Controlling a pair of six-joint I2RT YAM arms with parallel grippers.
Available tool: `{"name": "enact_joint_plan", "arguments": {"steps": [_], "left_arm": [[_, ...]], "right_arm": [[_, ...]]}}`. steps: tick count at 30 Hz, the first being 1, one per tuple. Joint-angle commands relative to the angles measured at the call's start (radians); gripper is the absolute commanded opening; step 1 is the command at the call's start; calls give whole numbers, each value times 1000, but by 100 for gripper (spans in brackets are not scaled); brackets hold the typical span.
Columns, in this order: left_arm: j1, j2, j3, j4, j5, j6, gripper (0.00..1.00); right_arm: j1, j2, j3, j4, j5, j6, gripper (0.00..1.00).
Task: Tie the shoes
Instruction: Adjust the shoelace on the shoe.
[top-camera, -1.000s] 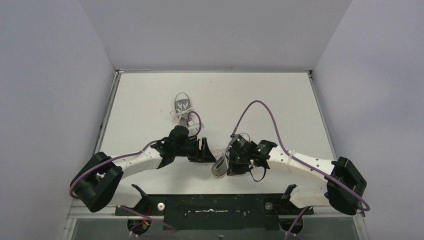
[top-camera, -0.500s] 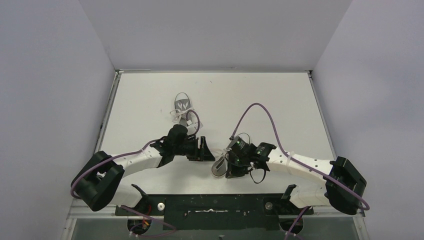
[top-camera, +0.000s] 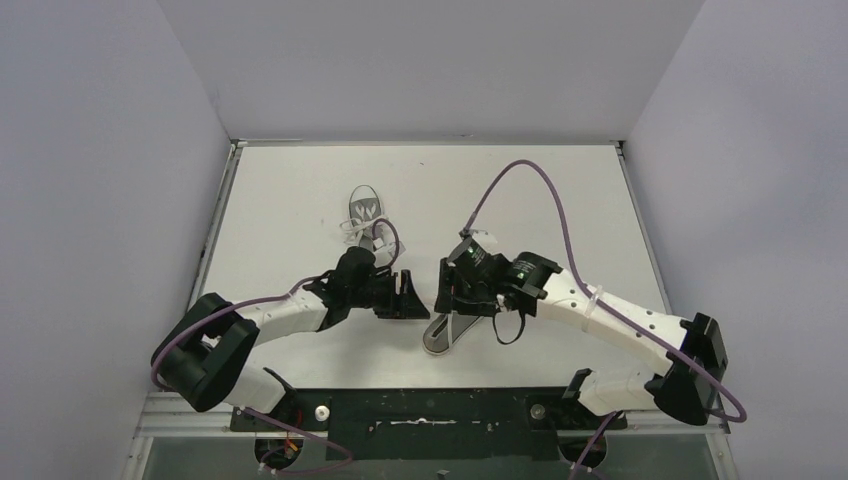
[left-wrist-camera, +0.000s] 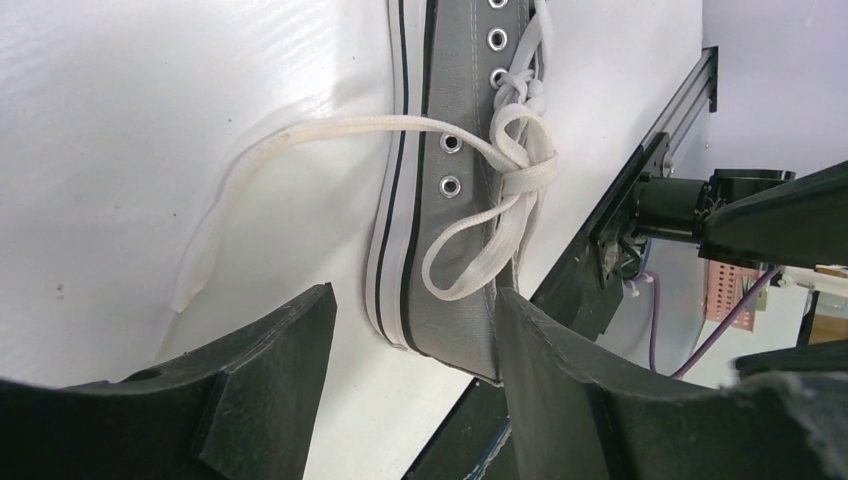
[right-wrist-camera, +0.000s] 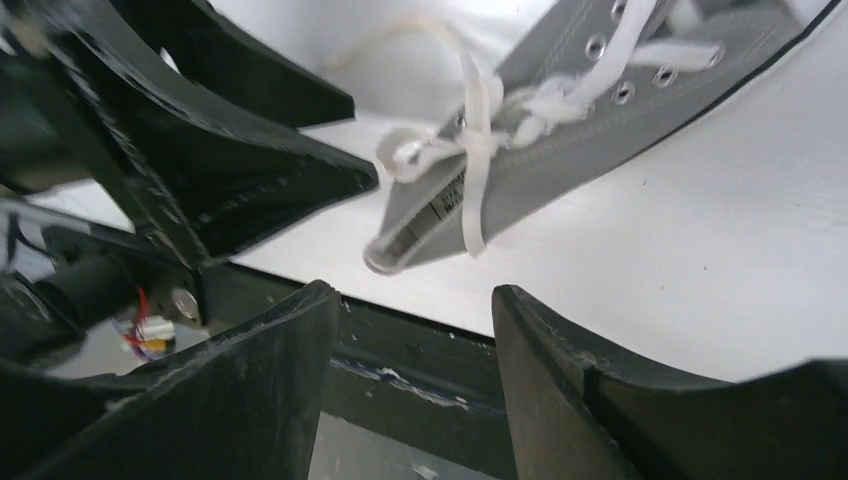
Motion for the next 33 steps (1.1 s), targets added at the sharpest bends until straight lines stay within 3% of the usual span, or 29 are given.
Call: {"name": "enact_joint_plan", "arguments": {"steps": [1,12,20,33], "left_arm": [[11,-44,15,48,-6,41,57],[10,-146,-60,19,-40,34,57],[11,-169,-95,43,-20,22,56],[11,-191,-115,43,-8,24,56]], "right_arm": [[-4,121,169,-123,232,53,60],[17,484,512,-409,433,73,54],[47,553,536,-413,416,82,46],[55,623,557,-404,439,68,43]]}}
